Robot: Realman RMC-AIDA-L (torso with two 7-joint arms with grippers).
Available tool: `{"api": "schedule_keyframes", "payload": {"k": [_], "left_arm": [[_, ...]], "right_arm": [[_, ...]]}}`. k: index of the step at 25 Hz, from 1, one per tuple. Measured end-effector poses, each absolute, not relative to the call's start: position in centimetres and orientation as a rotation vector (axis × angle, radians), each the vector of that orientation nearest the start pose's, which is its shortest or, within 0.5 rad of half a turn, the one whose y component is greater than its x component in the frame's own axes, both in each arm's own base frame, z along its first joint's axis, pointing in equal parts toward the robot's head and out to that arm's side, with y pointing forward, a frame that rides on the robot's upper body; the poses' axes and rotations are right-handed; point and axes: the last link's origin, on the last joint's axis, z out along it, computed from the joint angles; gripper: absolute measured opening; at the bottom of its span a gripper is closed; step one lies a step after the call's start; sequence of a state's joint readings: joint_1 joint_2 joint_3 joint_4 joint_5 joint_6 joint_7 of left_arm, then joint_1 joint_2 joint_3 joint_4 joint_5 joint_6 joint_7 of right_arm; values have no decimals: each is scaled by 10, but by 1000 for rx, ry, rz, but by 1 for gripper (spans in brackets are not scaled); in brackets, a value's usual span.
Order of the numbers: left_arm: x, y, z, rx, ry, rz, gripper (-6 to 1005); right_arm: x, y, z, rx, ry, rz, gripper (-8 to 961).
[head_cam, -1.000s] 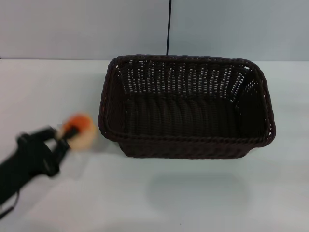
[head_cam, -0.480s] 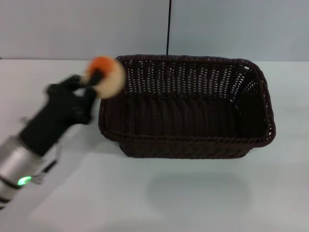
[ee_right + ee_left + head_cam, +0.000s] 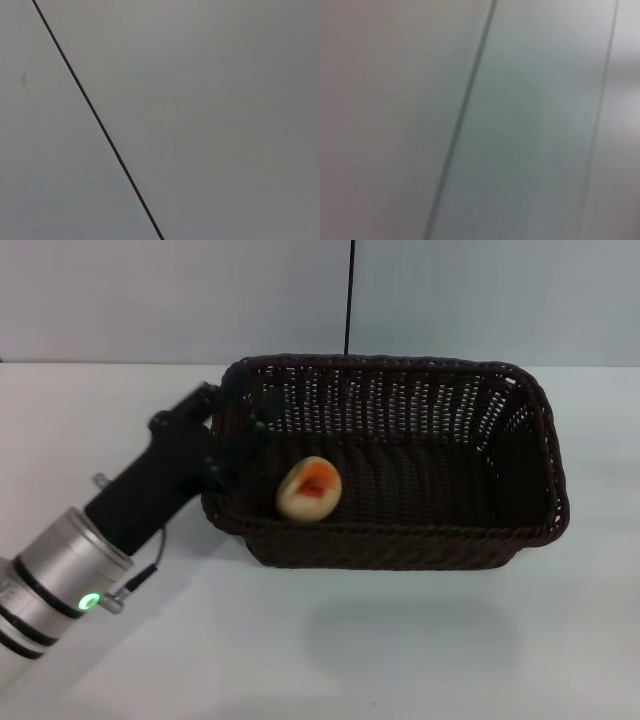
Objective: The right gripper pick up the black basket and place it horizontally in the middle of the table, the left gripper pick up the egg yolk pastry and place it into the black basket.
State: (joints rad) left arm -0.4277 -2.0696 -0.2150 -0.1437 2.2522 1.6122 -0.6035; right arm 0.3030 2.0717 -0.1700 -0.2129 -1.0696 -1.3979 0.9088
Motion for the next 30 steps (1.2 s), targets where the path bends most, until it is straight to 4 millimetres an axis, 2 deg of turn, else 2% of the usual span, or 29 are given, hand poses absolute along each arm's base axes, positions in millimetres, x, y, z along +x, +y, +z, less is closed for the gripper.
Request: {"api": "schedule_keyframes", "payload": {"k": [3, 5, 7, 8, 10, 13, 16, 22, 30], "left_arm": [[-266, 264, -43, -2013, -561, -1356, 386], [-275, 261, -30, -1905, -561, -1368, 446], [-278, 260, -27, -1879, -563, -1367, 505], [-287, 257, -18, -1803, -570, -1361, 535], [-287, 257, -18, -1803, -570, -1361, 582], [-317, 241, 11, -1552, -599, -1323, 653], [-328, 233, 21, -1469, -599, -1304, 646], [-340, 220, 33, -1379, -591, -1279, 478], [-343, 213, 36, -1362, -577, -1275, 288]], "right_arm": [[395, 272, 97, -1137, 780, 1133, 275], [396, 272, 99, -1125, 778, 1135, 275], [397, 271, 101, -1105, 779, 1135, 275], [398, 270, 101, -1096, 778, 1134, 274], [400, 269, 103, -1082, 778, 1133, 274], [402, 267, 105, -1060, 778, 1131, 274], [405, 264, 107, -1032, 779, 1131, 274], [407, 262, 107, -1008, 787, 1135, 274], [407, 260, 105, -1004, 794, 1137, 274]]}}
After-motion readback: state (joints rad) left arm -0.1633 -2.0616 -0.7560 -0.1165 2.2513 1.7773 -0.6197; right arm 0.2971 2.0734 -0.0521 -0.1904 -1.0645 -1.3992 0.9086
